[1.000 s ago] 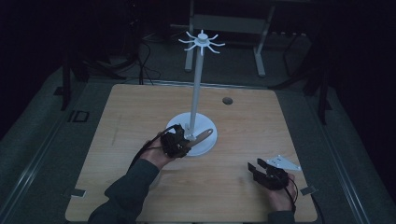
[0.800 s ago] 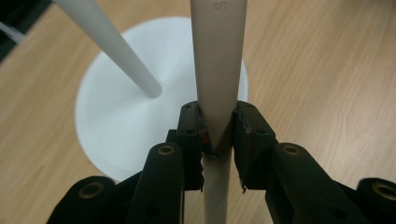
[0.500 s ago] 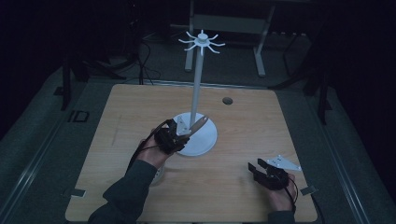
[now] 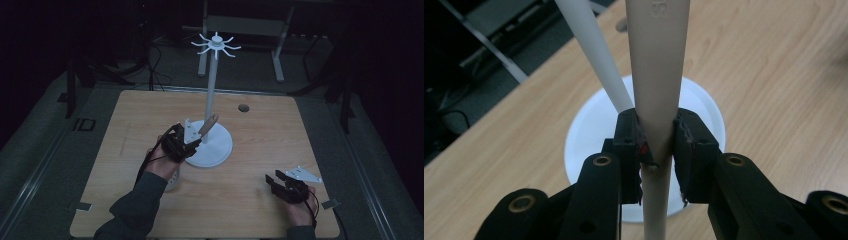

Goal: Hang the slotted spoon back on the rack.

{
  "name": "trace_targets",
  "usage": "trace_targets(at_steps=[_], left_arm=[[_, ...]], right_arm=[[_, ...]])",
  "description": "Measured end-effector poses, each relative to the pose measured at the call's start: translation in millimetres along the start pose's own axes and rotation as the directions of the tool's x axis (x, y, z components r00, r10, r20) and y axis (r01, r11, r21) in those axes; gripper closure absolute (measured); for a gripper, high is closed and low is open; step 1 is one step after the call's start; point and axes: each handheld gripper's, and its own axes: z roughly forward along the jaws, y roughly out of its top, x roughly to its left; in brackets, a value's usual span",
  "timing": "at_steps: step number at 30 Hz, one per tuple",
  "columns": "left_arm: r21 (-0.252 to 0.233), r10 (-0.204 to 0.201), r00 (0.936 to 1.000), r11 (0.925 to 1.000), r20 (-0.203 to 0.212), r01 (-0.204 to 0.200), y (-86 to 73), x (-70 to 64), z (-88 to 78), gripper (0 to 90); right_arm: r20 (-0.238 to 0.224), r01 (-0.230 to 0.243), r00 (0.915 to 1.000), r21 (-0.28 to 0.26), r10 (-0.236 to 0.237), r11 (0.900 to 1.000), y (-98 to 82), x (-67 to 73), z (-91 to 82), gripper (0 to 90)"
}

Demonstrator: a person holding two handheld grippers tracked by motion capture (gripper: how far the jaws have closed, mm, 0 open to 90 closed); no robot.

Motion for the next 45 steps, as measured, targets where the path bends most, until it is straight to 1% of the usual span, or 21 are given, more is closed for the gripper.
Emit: trace_targets(at_steps=[4,5,6,9,10,11,14,17,22,23,29,30,33,41,45], left_arm=[[-0.035,-0.03,0.9994,0.999,-0.016,0.029,3.9,2.3,-5.3,74.1],[-0.035,-0.03,0.9994,0.999,-0.016,0.029,3.9,2.3,-5.3,74.1],[-0.05,-0.038,0.999,0.9981,-0.023,0.037,5.6,2.9,-7.3,74.1],[-0.07,-0.048,0.9984,0.9965,-0.03,0.046,8.3,2.6,-9.3,74.1],[-0.07,-0.048,0.9984,0.9965,-0.03,0.046,8.3,2.6,-9.3,74.1],[-0.084,-0.057,0.9978,0.995,-0.035,0.053,9.8,2.1,-10.3,74.1],[-0.098,-0.064,0.9973,0.9934,-0.036,0.061,12.5,2.0,-10.9,74.1],[-0.093,-0.056,0.9976,0.9943,-0.039,0.053,15.6,1.1,-9.2,74.1],[-0.113,-0.061,0.9973,0.992,-0.041,0.056,18.9,0.5,-9.0,74.2],[-0.125,-0.07,0.9967,0.99,-0.042,0.064,20.9,0.5,-9.5,74.1],[-0.139,-0.067,0.9968,0.9885,-0.044,0.06,24.9,2.1,-11.7,74.1],[-0.149,-0.073,0.9963,0.9867,-0.047,0.065,26.2,2.5,-13.0,74.1],[-0.163,-0.077,0.9956,0.9844,-0.053,0.068,28.4,3.1,-14.6,74.1],[-0.197,-0.081,0.995,0.9781,-0.059,0.068,37.0,3.3,-18.7,74.1],[-0.217,-0.095,0.9931,0.9729,-0.068,0.078,41.2,3.9,-19.8,74.1]], right_arm=[[0.002,0.0,1.0,-0.002,0.0,1.0,0.2,0.4,0.0,51.9],[0.002,0.0,1.0,-0.002,0.0,1.0,0.2,0.4,0.0,51.9],[0.002,-0.002,1.0,-0.002,0.002,1.0,0.1,0.0,-0.4,51.8],[0.002,-0.003,1.0,-0.001,0.003,1.0,0.0,-0.4,-0.2,51.8],[0.002,-0.002,1.0,0.001,0.002,1.0,0.0,-0.2,-0.2,51.8],[0.002,-0.002,1.0,0.0,0.002,1.0,0.0,-0.1,-0.2,51.9],[0.002,-0.003,1.0,-0.001,0.003,1.0,0.0,-0.4,-0.4,51.9],[0.004,-0.004,1.0,-0.003,0.004,1.0,-0.1,-1.1,-0.6,51.8],[0.005,-0.006,1.0,-0.001,0.006,1.0,-0.5,-1.5,-0.5,51.8],[0.006,-0.005,1.0,-0.001,0.005,1.0,-0.6,-1.7,-0.5,51.8],[0.006,-0.007,1.0,-0.002,0.007,1.0,-0.7,-2.6,-0.9,51.9],[0.005,-0.008,1.0,0.0,0.008,1.0,-0.7,-2.7,-1.1,51.8],[0.005,-0.007,1.0,0.0,0.007,1.0,-0.8,-2.8,-0.6,51.9],[0.006,-0.01,0.9999,0.003,0.01,1.0,-1.1,-2.9,-0.1,51.8],[0.008,-0.01,0.9999,0.0,0.01,1.0,-1.3,-3.4,-0.5,51.8]])
